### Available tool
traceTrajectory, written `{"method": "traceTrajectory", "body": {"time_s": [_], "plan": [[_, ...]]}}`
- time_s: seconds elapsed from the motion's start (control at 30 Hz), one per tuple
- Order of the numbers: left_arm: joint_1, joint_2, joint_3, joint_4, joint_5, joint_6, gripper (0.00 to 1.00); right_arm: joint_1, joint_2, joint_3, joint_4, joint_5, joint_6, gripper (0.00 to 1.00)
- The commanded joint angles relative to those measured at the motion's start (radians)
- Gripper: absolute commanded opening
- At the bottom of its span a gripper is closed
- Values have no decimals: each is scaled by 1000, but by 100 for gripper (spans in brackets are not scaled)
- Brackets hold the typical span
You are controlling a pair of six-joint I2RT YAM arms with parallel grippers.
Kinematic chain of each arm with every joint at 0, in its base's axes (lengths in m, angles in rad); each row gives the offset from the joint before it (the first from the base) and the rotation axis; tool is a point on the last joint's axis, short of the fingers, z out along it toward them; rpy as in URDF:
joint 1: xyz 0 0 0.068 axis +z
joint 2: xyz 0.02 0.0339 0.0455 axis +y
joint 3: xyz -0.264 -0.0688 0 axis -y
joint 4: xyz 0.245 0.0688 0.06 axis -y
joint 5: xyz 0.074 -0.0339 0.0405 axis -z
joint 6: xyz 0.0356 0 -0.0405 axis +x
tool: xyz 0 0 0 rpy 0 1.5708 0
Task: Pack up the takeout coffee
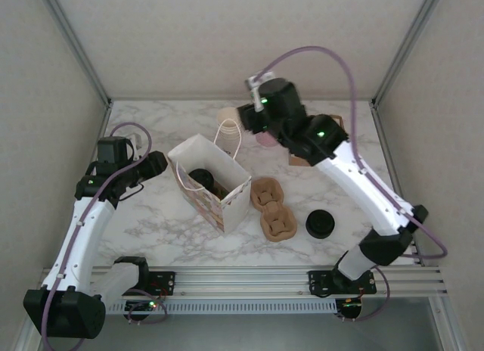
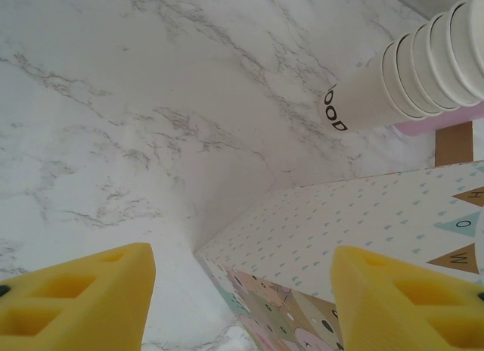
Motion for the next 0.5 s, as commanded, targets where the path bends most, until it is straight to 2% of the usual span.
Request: {"method": "traceTrajectory", "body": {"time_s": [0.0, 0.1, 0.23, 0.33, 0.47], "plan": [[8, -4, -4, -30, -18, 15, 63, -153, -103, -136, 114, 54, 153, 63], [8, 1, -2, -31, -19, 15, 63, -314, -130, -236, 129, -14, 213, 66], [8, 9, 2, -32, -19, 15, 64, -491, -10, -244, 52, -144, 235, 67], [8, 12, 2, -34, -16, 13, 64, -571, 160, -195, -24, -214, 227, 69], [8, 13, -1, -36, -16, 13, 64, -620, 362, -140, -50, -247, 215, 71]]}}
